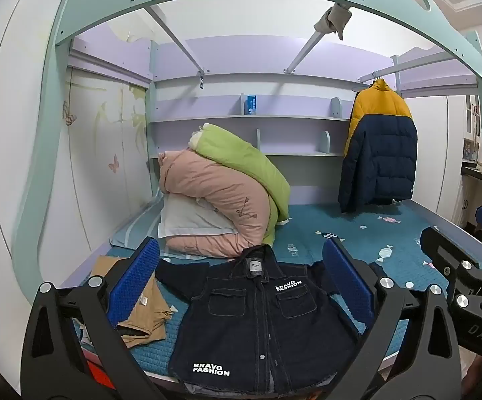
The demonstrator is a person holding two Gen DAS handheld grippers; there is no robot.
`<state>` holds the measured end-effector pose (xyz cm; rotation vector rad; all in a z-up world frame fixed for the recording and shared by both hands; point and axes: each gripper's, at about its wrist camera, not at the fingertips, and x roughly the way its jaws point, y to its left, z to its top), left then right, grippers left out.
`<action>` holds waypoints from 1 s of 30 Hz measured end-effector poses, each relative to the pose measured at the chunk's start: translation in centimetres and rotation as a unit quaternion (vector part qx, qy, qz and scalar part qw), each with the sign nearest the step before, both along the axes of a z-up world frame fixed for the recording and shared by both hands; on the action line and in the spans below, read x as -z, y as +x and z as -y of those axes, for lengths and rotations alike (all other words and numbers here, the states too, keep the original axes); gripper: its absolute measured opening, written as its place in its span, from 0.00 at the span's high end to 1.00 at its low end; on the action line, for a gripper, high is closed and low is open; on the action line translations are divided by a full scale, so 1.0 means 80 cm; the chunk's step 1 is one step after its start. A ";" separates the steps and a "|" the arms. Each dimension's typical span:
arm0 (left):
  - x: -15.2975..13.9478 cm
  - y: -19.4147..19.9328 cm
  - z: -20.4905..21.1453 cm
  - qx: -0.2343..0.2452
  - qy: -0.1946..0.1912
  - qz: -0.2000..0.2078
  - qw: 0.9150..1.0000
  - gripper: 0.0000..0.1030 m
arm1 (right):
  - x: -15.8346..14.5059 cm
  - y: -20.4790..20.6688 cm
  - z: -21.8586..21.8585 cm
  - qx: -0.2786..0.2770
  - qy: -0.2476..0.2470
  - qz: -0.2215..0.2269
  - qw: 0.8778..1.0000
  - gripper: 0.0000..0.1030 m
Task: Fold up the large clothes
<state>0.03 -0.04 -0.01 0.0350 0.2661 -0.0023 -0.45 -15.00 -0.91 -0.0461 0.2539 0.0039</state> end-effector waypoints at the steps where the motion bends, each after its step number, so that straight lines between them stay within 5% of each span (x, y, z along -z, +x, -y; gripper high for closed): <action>1: 0.000 0.000 0.000 0.000 -0.002 0.002 1.000 0.05 | 0.000 0.000 0.000 0.000 0.000 0.001 1.000 0.07; 30: 0.000 -0.001 0.000 0.000 0.002 0.008 1.000 0.05 | 0.004 0.003 0.001 -0.001 0.005 0.003 1.000 0.07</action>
